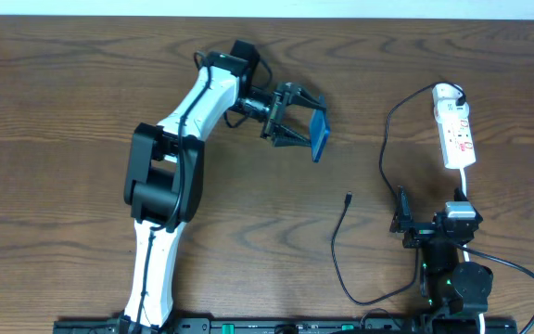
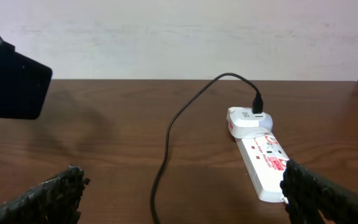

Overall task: Plug charger to phone and switch on socket
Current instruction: 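Lift the phone with the left gripper and tilt it upright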

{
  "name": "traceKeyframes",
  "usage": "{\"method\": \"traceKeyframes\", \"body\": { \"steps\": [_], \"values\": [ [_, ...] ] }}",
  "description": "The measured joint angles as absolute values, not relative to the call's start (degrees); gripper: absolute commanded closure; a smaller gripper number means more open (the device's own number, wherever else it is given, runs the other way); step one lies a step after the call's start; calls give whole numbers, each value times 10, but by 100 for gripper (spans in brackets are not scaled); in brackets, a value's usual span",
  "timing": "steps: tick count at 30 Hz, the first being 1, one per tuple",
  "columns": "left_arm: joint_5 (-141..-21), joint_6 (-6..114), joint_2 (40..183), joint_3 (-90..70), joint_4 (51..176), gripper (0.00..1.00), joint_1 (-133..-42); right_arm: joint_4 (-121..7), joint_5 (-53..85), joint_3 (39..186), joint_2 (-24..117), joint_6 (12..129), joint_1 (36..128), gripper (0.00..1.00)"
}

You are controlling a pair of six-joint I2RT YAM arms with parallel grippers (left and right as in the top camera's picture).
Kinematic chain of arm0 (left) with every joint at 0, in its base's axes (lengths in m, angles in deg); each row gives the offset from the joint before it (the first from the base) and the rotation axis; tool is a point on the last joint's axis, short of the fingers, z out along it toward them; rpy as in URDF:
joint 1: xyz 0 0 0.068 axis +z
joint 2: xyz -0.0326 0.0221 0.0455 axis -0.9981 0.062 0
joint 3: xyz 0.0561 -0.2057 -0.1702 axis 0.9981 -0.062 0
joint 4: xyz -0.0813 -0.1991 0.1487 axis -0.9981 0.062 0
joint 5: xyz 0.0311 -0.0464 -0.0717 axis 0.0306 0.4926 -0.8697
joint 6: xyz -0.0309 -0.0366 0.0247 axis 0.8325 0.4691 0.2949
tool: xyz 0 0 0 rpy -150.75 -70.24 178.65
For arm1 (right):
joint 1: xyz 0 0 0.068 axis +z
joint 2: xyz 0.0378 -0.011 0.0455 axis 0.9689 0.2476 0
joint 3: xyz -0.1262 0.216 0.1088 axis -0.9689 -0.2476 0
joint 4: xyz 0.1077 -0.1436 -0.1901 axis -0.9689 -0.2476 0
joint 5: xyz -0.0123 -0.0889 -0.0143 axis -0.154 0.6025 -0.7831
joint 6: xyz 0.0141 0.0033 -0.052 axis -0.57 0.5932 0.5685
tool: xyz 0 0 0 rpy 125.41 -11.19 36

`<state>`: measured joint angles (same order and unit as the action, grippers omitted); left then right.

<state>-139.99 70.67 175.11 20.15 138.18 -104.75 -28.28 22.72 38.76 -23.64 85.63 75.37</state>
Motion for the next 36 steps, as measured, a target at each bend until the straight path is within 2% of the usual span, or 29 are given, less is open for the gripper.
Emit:
{"method": "traceKeyframes", "body": {
  "steps": [16, 29, 36],
  "values": [
    [-1402, 764, 1750, 200, 1406, 32, -1001, -283, 227, 388, -236, 856, 754, 1],
    [-1403, 766, 1657, 195, 1421, 32, -975, -283, 227, 388, -236, 857, 754, 1],
    [-1403, 766, 1653, 195, 1435, 32, -975, -283, 227, 388, -236, 857, 754, 1]
  ]
}}
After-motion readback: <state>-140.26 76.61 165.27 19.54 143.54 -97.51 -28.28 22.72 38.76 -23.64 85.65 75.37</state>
